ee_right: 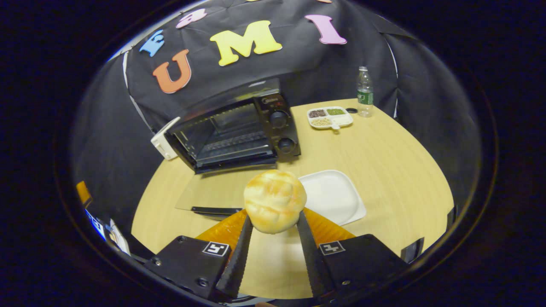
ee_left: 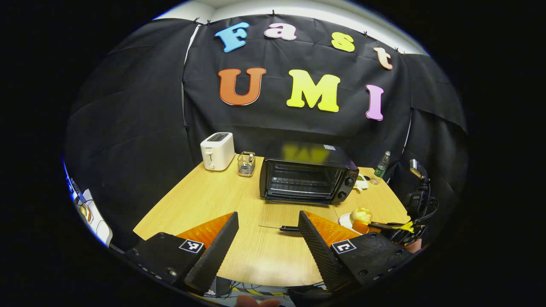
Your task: Open the electric oven with the left hand, put the food in, and close the electric oven.
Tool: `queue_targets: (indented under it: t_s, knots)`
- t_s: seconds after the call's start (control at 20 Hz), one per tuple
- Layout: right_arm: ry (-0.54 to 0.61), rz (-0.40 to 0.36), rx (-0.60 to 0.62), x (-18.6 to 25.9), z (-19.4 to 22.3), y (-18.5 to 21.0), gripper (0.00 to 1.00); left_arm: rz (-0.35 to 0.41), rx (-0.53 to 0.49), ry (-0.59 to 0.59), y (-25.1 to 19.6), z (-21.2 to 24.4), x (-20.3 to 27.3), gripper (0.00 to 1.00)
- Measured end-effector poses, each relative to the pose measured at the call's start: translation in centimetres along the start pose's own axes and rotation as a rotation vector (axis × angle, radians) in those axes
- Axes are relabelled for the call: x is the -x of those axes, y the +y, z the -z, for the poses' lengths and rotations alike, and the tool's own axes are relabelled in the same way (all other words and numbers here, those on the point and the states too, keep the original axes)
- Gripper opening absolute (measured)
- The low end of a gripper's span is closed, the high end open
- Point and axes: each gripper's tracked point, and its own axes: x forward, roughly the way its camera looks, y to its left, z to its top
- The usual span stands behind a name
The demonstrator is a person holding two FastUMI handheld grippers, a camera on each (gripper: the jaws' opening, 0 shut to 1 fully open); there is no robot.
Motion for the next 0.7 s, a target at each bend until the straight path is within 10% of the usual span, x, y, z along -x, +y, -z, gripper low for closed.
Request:
queue_targets:
  t_s: [0.7]
  knots:
    - [-0.130, -0.027, -0.262, -16.3, -7.0, 10.0, 0.62, -0.087, 0.012, 0.092, 6.4, 2.9, 3.5, 0.93]
